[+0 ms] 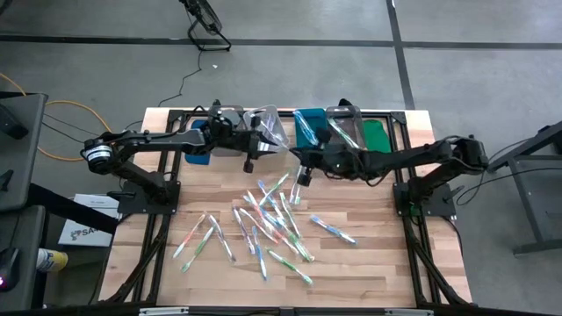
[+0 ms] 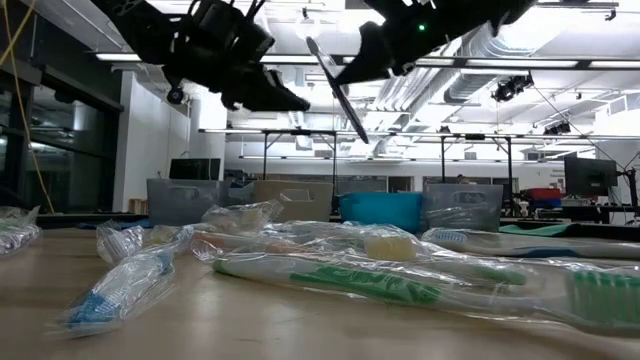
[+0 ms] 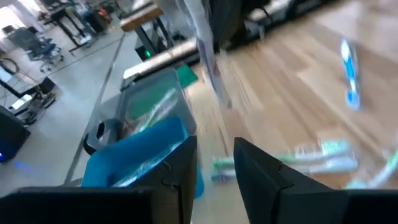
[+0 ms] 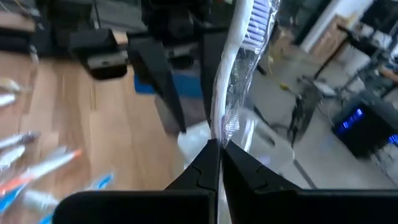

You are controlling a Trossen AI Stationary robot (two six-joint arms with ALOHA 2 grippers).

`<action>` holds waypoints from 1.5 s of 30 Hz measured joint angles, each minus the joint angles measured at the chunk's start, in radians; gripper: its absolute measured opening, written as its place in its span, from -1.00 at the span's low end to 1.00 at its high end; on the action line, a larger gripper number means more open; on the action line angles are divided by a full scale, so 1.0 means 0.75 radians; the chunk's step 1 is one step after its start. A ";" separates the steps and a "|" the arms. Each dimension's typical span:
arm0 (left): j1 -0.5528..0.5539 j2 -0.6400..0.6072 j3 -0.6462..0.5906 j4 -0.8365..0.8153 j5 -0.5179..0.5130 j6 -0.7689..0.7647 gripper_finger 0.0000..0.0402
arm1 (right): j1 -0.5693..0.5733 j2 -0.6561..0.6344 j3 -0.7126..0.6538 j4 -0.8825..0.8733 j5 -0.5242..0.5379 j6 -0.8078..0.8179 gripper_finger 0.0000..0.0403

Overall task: Pick & Place Toothbrushes
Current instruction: Put the violet toothbrush into the gray bin

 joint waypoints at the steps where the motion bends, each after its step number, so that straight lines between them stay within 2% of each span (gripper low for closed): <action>1: 0.000 0.000 0.000 0.023 0.001 -0.036 -0.46 | -0.015 0.000 0.000 0.028 -0.036 -0.019 -0.98; 6: 0.000 0.000 0.000 0.110 0.012 -0.184 -0.22 | -0.075 0.000 0.001 0.143 -0.223 -0.089 -0.98; 13: 0.000 0.001 0.000 0.289 0.102 -0.309 0.12 | -0.104 0.000 0.001 0.251 -0.357 -0.154 -0.98; 17: -0.006 0.001 0.000 0.354 0.155 -0.354 0.15 | -0.104 0.000 0.001 0.327 -0.376 -0.188 -0.98; 25: -0.092 0.001 0.000 0.438 0.144 -0.333 0.15 | -0.131 0.036 0.002 0.439 -0.469 -0.193 -0.98; 28: -0.107 0.002 0.000 0.436 0.103 -0.329 0.08 | -0.130 0.065 0.002 0.481 -0.456 -0.194 -0.98; 31: -0.104 0.002 0.000 0.426 0.097 -0.329 -0.11 | -0.129 0.076 0.002 0.483 -0.441 -0.194 -0.98; 39: -0.103 0.002 0.001 0.404 0.073 -0.331 -0.90 | -0.128 0.079 0.002 0.487 -0.444 -0.187 -0.98; 45: -0.103 0.001 0.003 0.352 0.072 -0.288 -0.91 | -0.128 0.079 0.000 0.467 -0.445 -0.095 -0.91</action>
